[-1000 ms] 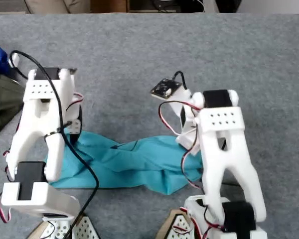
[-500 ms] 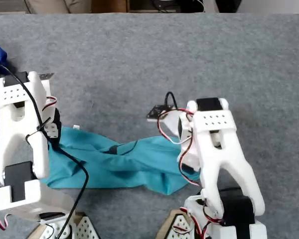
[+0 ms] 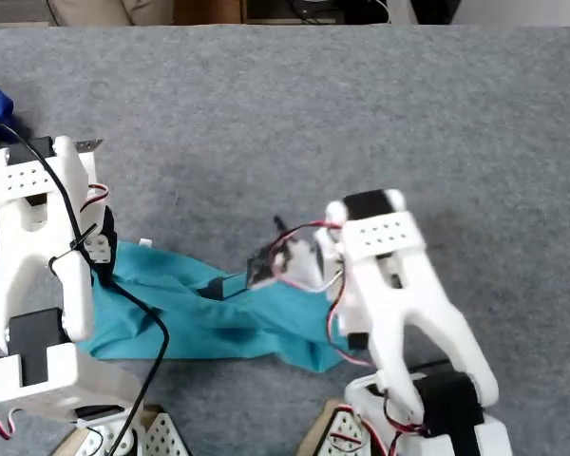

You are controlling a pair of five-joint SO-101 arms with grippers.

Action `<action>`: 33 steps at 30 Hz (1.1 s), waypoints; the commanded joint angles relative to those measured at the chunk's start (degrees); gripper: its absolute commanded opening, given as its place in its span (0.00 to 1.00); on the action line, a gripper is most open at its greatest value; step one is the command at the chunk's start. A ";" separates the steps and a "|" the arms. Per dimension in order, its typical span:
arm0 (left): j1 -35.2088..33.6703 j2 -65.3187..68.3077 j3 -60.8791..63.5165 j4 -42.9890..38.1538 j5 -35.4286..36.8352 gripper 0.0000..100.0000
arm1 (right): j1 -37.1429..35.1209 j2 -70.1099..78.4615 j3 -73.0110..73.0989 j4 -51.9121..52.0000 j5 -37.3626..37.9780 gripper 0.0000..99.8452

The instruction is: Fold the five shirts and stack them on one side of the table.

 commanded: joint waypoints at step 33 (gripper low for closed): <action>-0.44 -2.24 -5.27 0.62 -0.44 0.02 | 1.63 -21.23 -6.37 1.76 5.63 0.27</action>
